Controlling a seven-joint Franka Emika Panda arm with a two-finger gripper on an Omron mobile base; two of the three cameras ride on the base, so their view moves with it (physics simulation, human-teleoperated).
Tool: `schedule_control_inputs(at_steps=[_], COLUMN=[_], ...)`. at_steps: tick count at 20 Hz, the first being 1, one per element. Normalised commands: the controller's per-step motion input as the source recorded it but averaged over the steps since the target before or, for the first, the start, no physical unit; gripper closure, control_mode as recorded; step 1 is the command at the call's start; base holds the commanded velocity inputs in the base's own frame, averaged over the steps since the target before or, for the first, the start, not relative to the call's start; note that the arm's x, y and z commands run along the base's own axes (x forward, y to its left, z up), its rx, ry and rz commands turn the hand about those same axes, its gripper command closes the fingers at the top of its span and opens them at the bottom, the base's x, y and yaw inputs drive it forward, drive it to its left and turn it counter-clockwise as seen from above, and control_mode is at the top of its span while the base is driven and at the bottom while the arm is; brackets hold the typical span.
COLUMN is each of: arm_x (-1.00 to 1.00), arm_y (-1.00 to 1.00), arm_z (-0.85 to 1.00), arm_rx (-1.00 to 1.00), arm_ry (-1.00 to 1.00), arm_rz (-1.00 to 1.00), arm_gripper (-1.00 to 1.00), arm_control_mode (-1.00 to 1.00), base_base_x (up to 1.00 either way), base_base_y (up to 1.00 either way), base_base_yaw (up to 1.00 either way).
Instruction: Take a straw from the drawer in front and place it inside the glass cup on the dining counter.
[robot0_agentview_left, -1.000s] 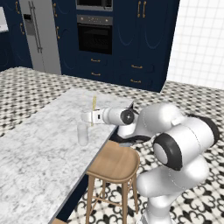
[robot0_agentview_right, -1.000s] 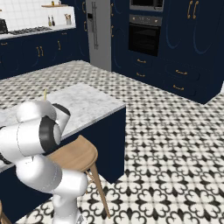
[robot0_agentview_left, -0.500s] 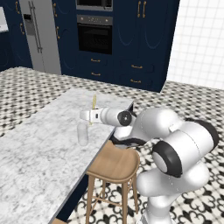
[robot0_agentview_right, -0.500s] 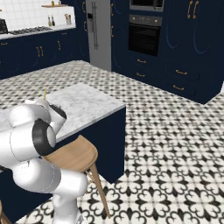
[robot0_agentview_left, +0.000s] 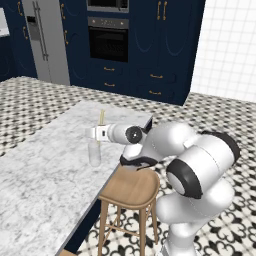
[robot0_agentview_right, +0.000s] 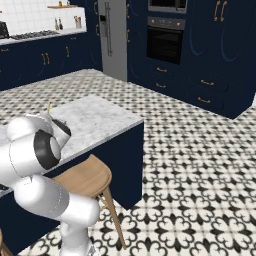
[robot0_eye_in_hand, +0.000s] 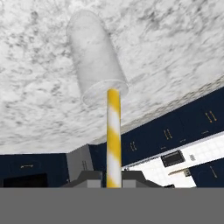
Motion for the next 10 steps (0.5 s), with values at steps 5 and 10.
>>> schedule_control_inputs(at_steps=[5,10], arm_x=[0.22,0.22], arm_y=[0.07,0.03], arm_z=[-0.37,-0.56], arm_rx=[0.00,-0.02], arm_ry=[0.00,0.00], arm_rz=[0.00,0.00], arm_gripper=[1.00,1.00], arm_control_mode=[-1.00,-1.00], base_base_x=[0.00,0.00], base_base_y=[0.00,0.00], base_base_yaw=[0.00,0.00])
